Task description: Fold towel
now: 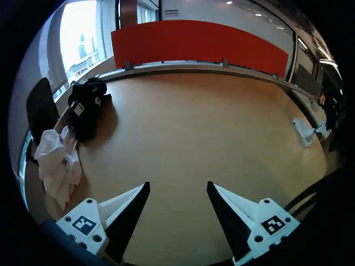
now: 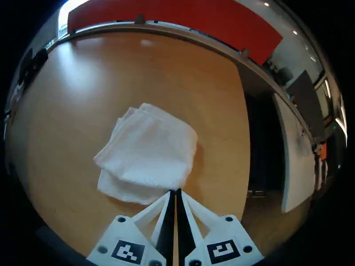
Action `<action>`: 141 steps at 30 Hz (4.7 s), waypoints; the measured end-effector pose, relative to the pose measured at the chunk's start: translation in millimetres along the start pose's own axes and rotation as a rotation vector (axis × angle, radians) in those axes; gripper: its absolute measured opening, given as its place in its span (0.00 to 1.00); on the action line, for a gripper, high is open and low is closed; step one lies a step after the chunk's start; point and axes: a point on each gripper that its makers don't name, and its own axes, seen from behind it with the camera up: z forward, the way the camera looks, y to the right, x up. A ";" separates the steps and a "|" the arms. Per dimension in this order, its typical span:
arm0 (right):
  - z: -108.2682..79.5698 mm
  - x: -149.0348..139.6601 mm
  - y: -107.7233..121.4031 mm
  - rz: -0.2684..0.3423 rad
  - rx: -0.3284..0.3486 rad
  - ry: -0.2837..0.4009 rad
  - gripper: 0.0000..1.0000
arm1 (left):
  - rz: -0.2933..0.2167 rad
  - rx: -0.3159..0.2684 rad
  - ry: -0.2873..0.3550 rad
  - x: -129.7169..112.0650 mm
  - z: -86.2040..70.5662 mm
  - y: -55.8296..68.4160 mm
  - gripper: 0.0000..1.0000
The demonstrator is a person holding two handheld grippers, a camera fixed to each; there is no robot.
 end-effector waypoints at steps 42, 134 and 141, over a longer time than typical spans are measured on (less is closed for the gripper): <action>32.4 -59.9 2.1 0.095 -0.019 -0.141 0.05 | 0.018 0.015 -0.005 4.1 1.1 4.3 0.95; 13.0 22.7 -114.7 0.048 0.170 0.094 0.05 | -0.004 0.011 0.002 -4.0 -4.5 -7.0 0.95; -1.3 34.0 -104.8 0.047 0.152 0.122 0.05 | -0.004 0.006 0.009 -1.1 -3.4 -6.5 0.95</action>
